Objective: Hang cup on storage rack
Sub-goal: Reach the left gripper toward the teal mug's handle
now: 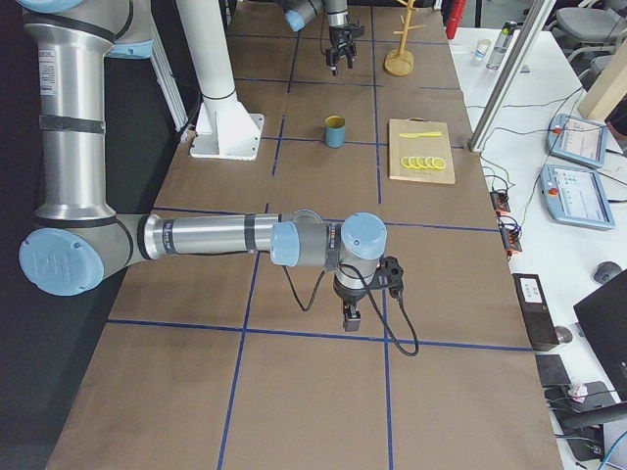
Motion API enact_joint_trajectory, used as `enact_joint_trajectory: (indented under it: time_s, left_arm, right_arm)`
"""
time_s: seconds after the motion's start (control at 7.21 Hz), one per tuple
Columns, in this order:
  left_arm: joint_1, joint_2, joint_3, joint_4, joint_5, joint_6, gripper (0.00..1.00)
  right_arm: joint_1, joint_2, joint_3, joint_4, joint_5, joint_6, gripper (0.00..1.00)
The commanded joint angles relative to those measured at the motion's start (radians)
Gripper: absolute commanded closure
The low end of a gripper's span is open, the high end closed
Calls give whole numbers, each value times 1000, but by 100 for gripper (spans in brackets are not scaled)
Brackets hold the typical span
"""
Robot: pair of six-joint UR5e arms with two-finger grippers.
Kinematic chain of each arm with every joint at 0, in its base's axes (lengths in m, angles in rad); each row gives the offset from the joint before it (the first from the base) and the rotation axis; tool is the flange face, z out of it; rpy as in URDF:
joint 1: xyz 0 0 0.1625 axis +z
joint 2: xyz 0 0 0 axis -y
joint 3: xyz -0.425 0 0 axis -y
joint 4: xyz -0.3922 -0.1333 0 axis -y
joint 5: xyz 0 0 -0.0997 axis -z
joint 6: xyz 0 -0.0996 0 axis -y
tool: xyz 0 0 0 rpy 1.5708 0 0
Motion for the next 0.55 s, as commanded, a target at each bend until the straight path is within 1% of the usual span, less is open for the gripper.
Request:
enact_joint_trajectory:
  time_s: [0.0,0.14,0.28,0.42]
  left_arm:
    - [54,-35,252,-459,65,5,0]
    - [54,-49,351,-595,65,8,0]
    - [59,-60,379,-622,66,8,0]
    - [110,-61,382,-624,83,10,0]
  right_arm:
    - [0,0,1,0,0,0,0]
    - [0,1,1,0,0,0,0]
    - [0,0,1,0,2,-1,0]
    - [0,0,13,0,2,0,0]
